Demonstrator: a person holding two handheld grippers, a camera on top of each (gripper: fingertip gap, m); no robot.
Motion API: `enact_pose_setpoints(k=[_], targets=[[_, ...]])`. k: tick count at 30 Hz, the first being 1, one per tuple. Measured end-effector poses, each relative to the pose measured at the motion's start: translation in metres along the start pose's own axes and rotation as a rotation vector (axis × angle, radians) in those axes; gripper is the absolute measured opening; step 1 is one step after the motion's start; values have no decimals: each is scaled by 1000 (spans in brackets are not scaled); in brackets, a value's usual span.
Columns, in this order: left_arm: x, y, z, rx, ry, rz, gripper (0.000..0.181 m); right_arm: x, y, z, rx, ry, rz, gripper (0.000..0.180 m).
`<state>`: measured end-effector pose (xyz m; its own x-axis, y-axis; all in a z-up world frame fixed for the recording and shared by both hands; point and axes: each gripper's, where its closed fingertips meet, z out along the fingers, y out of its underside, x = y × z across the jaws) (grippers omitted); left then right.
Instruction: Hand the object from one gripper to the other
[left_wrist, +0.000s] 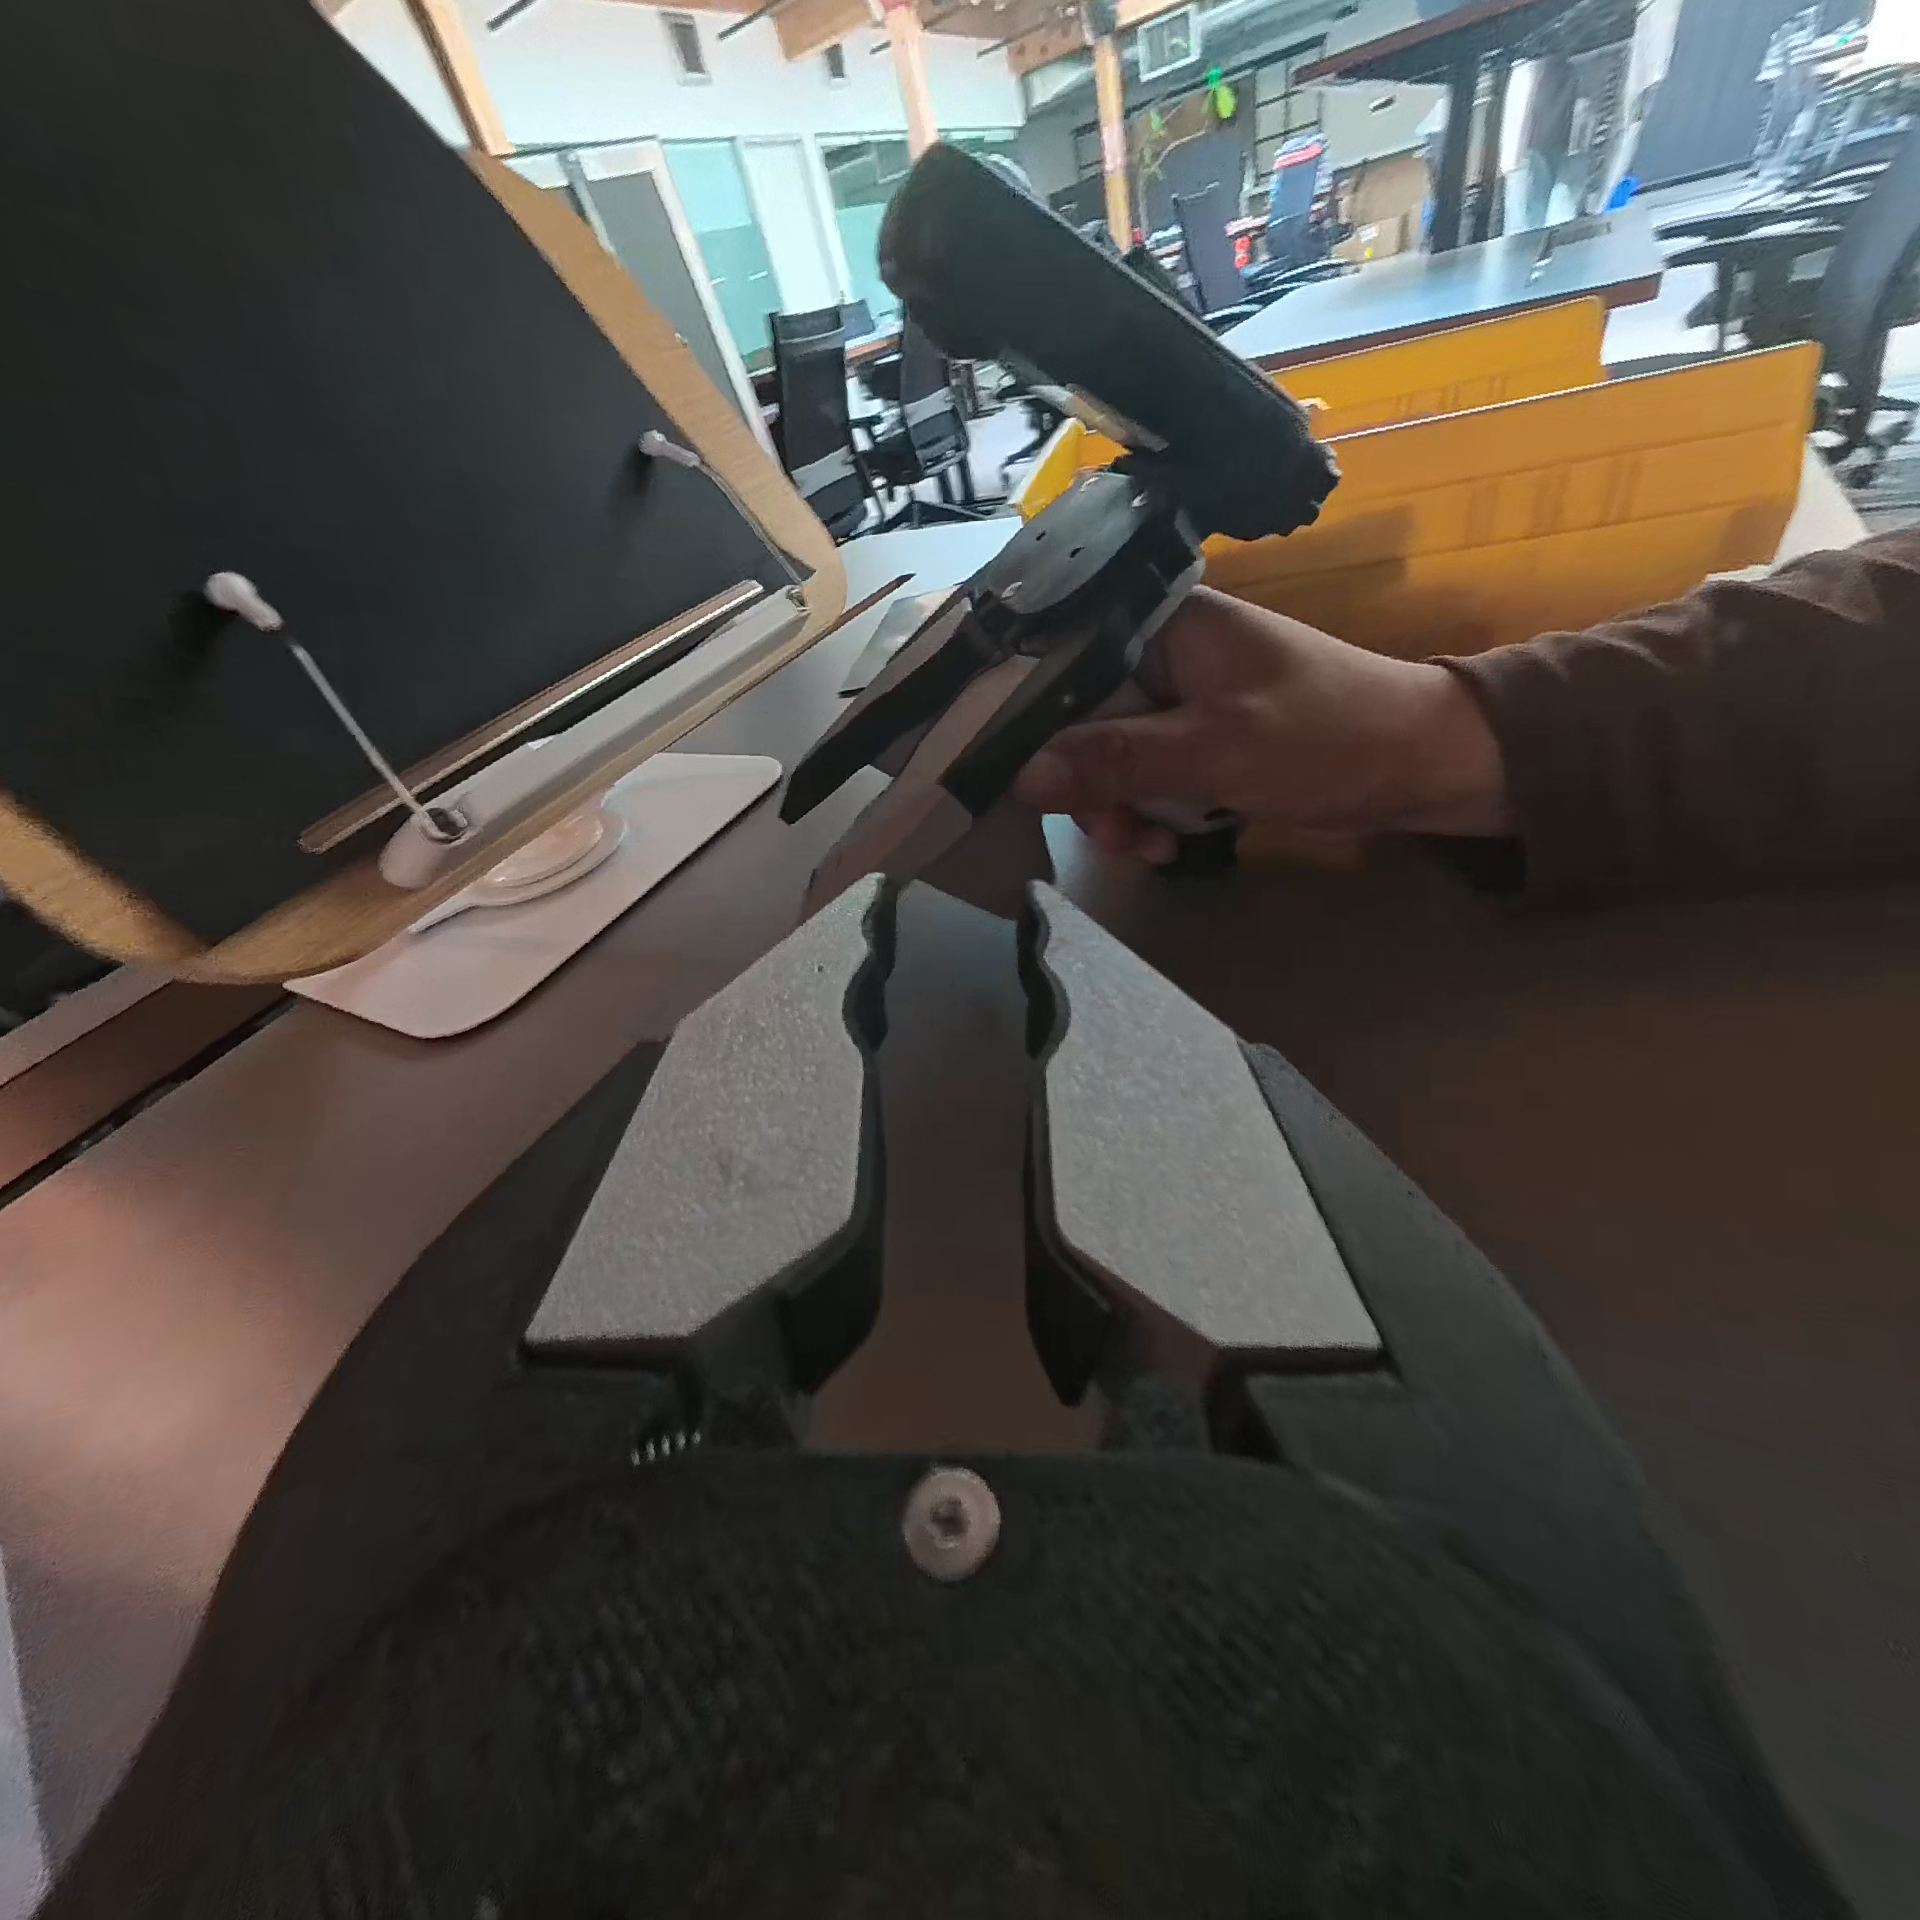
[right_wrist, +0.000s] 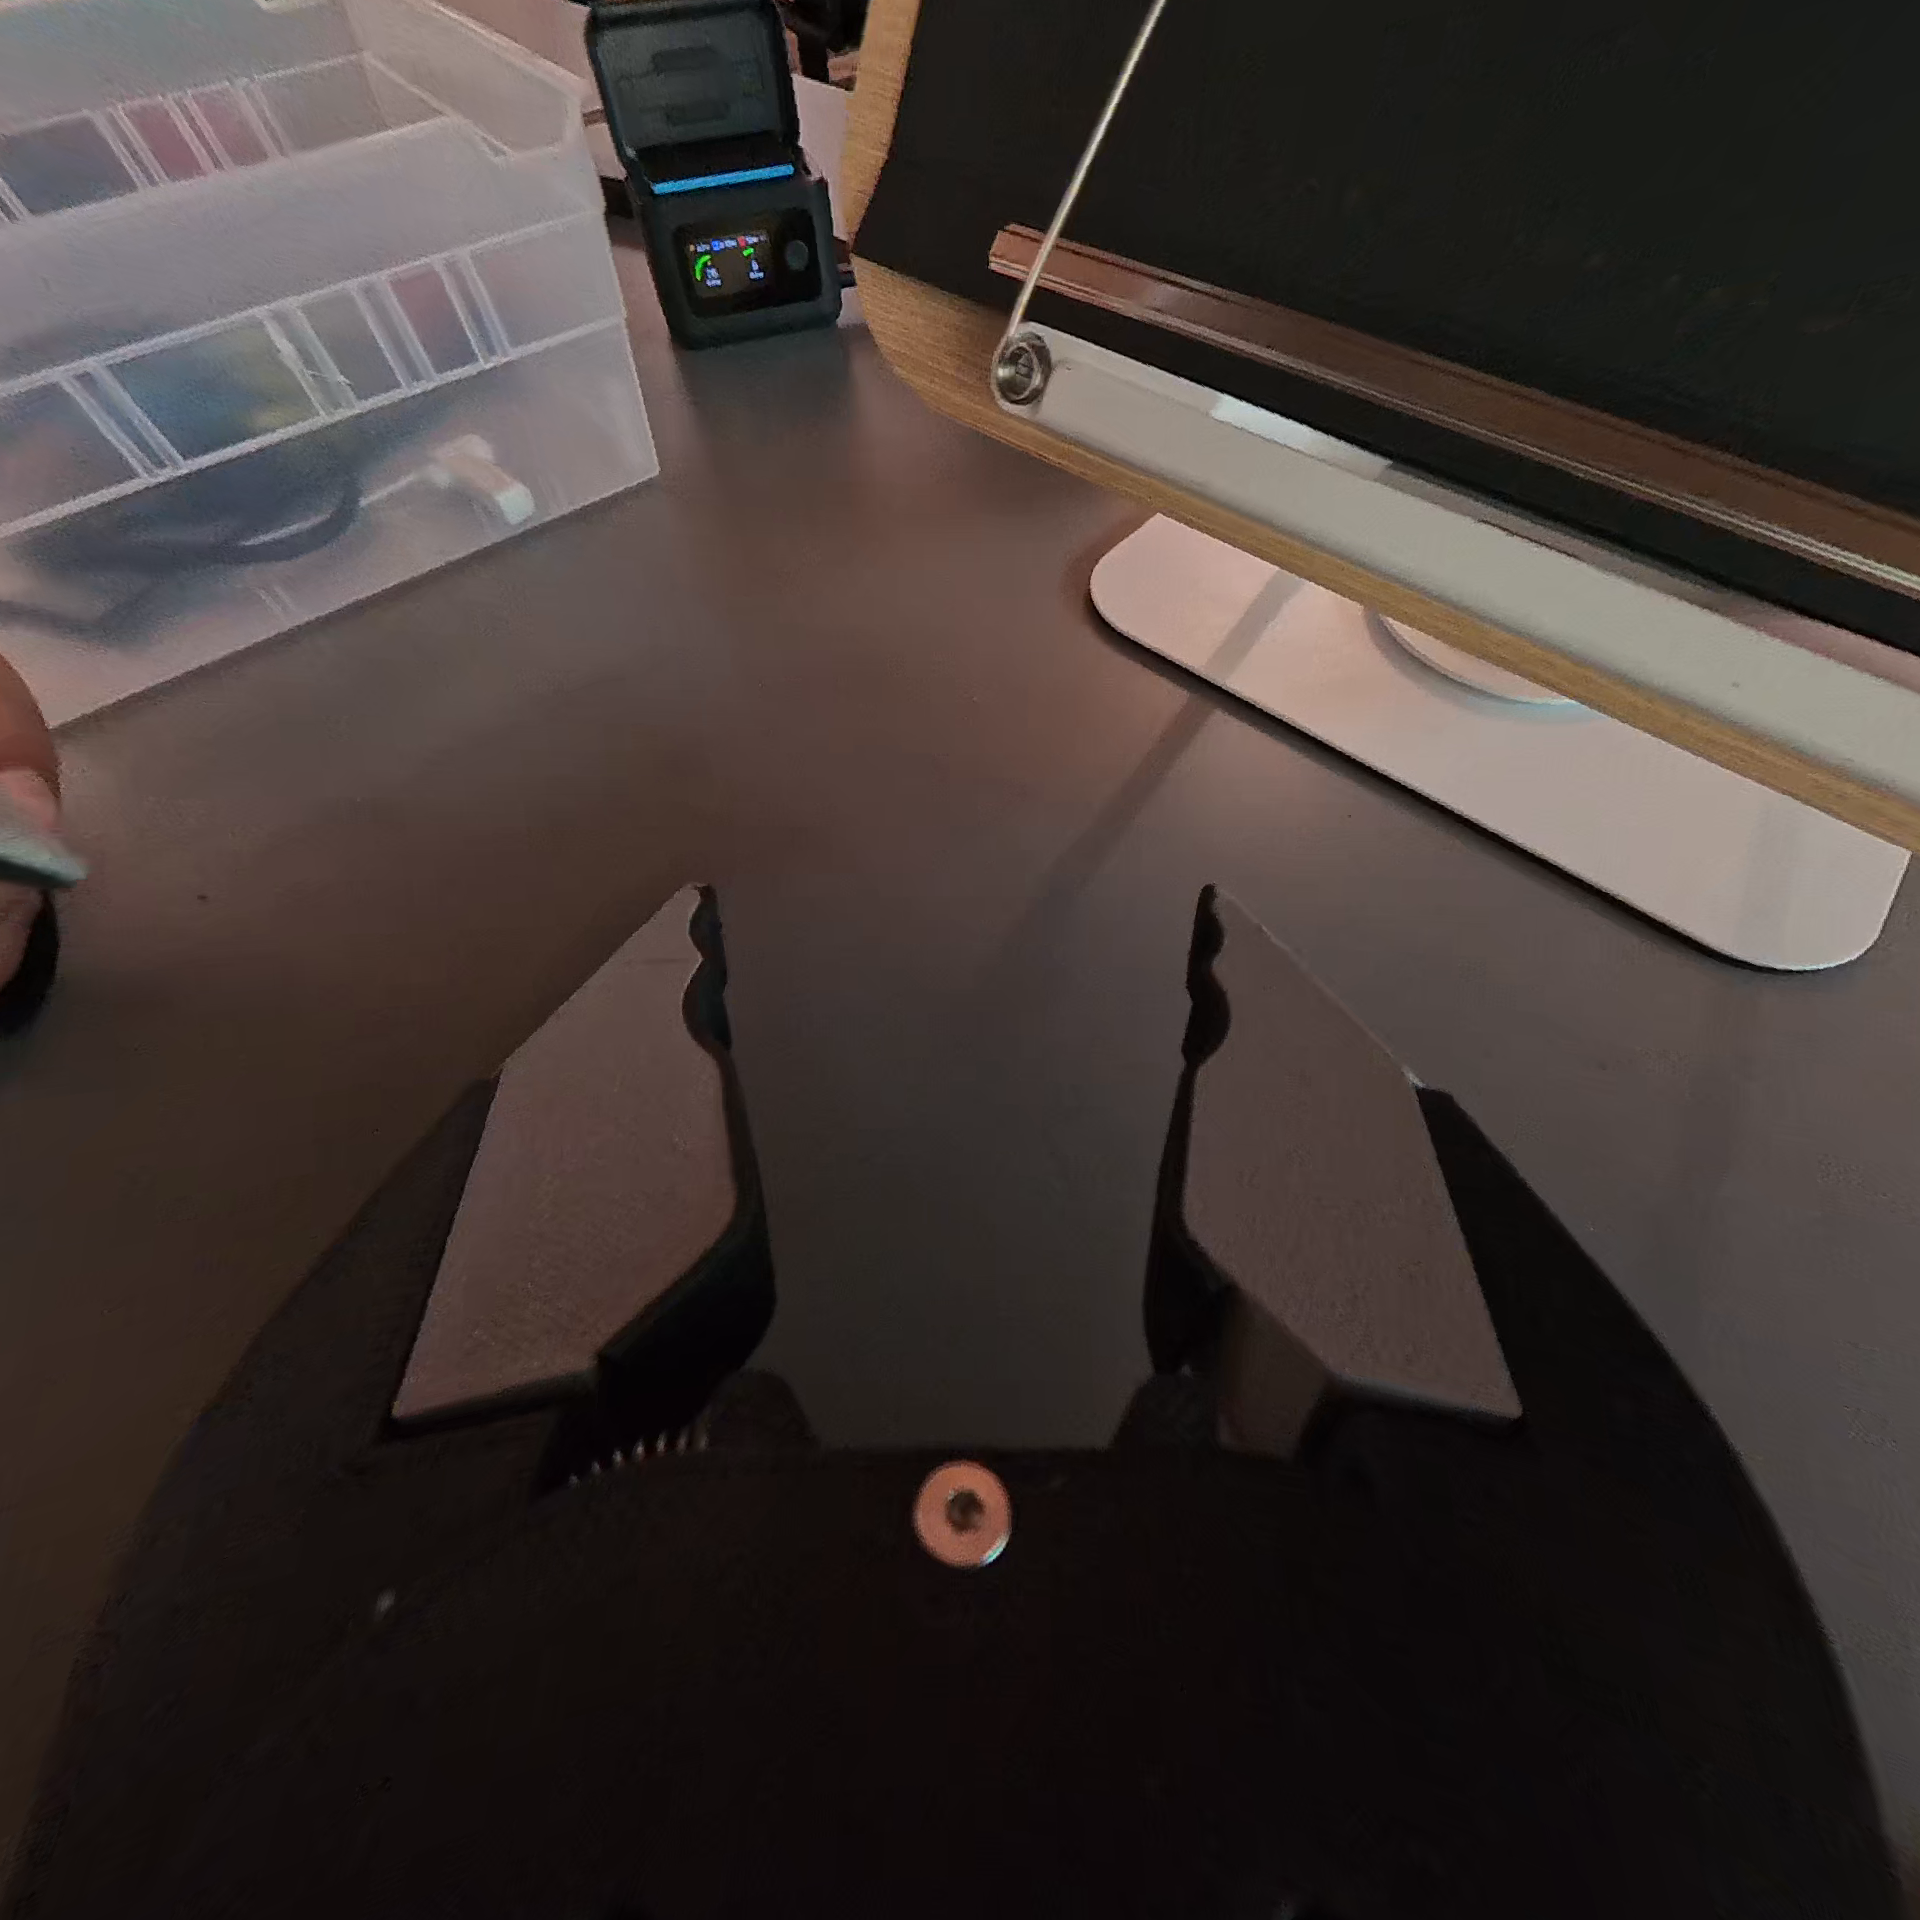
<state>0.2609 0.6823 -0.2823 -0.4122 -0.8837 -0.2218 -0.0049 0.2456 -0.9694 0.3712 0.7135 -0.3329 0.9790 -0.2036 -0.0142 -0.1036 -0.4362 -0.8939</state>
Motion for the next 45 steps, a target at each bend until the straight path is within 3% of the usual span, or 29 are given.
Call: enact_pose_setpoints(k=[9,18,27,32,36,39,42,45], targets=[[-10,8,-4,-59,-88,-19,28,-30,4,-4,-7,-93,-40,94],[-10,6,-3,-51,-119,47,21,-36,3,-15,18,-148,-4,94],[-29,9,-14,-85,-257,31,24,-6,8,-18,-1,24,-20,94],[-33,-48,-49,9,-291,-63,19,3,12,-25,2,66,6,93],[-105,-74,-85,-153,-414,-49,31,1,8,-28,18,52,18,91],[-187,-50,-115,-356,-520,-118,47,-2,7,-26,15,23,23,91],[-252,17,-139,-615,-574,-243,53,-7,10,-22,3,-18,38,91],[-281,77,-146,-781,-528,-400,44,-13,11,-19,-7,-51,39,91]])
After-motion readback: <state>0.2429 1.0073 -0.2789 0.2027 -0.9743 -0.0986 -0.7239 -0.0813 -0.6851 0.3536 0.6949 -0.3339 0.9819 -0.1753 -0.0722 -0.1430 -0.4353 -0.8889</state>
